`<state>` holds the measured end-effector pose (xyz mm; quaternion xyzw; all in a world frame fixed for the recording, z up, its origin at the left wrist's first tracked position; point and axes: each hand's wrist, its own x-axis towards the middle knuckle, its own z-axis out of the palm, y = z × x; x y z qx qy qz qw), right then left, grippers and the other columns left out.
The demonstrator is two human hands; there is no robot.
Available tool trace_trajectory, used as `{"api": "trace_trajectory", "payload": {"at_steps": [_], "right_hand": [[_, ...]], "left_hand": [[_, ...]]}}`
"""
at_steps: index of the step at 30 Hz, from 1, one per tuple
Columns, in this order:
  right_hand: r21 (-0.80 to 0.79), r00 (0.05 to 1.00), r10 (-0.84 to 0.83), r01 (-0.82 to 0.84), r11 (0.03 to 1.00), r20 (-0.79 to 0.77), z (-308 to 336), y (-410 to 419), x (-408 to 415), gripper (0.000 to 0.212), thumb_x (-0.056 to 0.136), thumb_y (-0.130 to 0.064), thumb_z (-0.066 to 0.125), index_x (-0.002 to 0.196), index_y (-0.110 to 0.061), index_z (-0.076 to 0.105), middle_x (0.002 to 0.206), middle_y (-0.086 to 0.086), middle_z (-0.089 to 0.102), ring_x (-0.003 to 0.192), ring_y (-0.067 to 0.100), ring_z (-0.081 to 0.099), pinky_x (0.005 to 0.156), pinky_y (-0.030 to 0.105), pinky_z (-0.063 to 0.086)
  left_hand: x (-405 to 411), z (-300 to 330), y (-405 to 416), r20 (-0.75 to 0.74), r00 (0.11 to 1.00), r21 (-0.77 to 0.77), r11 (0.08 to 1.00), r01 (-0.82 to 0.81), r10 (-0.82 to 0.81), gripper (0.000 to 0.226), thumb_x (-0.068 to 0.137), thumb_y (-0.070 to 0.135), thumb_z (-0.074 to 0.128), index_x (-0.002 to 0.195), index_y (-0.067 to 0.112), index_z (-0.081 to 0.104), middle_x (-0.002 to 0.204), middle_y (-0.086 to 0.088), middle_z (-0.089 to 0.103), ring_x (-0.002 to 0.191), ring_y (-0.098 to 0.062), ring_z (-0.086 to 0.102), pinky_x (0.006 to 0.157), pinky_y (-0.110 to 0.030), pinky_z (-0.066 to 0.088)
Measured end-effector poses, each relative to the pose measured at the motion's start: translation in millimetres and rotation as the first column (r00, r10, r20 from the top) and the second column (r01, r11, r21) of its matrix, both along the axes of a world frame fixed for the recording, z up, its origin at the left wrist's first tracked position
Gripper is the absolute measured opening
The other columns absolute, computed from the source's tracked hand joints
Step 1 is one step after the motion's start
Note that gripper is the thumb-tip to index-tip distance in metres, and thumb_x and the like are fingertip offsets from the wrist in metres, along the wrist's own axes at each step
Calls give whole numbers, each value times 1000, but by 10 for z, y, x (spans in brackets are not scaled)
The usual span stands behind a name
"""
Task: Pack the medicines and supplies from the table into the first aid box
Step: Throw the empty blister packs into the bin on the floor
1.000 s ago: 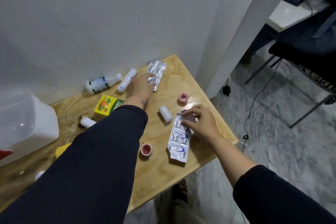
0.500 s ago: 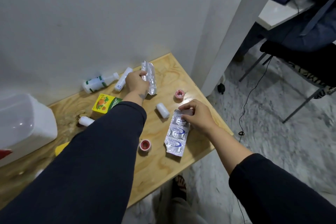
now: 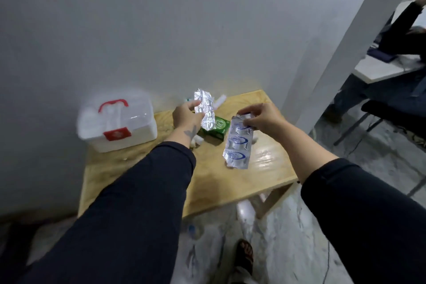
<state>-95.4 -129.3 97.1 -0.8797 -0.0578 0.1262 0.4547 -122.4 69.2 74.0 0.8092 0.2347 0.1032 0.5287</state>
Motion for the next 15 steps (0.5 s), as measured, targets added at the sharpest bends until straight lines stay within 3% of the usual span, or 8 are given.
{"api": "trace_trajectory", "payload": {"at_steps": [3, 6, 8, 10, 15], "right_hand": [[53, 998, 61, -62, 997, 33, 125, 489, -240, 34, 74, 7, 67, 105, -7, 72, 82, 22, 64, 72, 21, 50, 80, 36, 57], [63, 987, 145, -149, 987, 74, 234, 1056, -444, 34, 74, 6, 68, 104, -8, 72, 63, 2, 46, 60, 14, 43, 64, 30, 48], [61, 967, 238, -244, 968, 95, 290, 1473, -566, 35, 74, 5, 68, 104, -11, 73, 71, 5, 52, 66, 16, 48, 73, 36, 54], [67, 932, 347, -355, 932, 104, 333, 1901, -694, 35, 74, 6, 68, 106, -9, 72, 74, 6, 52, 68, 18, 49, 77, 37, 54], [65, 786, 603, -615, 786, 134, 347, 2850, -1134, 36, 74, 11, 65, 106, -3, 70, 57, -2, 41, 49, 11, 42, 59, 22, 49]], "left_hand": [[-516, 125, 428, 32, 996, 9, 997, -81, 81, 42, 83, 3, 69, 123, 15, 64, 132, -4, 61, 102, -13, 60, 80, -15, 48], [-984, 226, 878, 48, 980, 8, 981, -192, 191, 43, 82, 2, 68, 123, 14, 63, 131, -5, 62, 115, -18, 59, 94, -24, 47], [-1288, 265, 1173, 54, 953, 3, 954, -299, 298, 42, 82, 2, 68, 122, 15, 64, 128, -4, 63, 113, -17, 61, 93, -25, 48], [-1595, 283, 1440, 57, 914, 4, 916, -402, 401, 42, 82, 3, 67, 122, 17, 64, 127, -4, 64, 111, -18, 61, 92, -25, 49], [-2378, 212, 1929, 35, 761, -42, 762, -646, 647, 44, 81, 1, 66, 121, 19, 65, 122, -7, 64, 103, -22, 63, 94, -37, 53]]}}
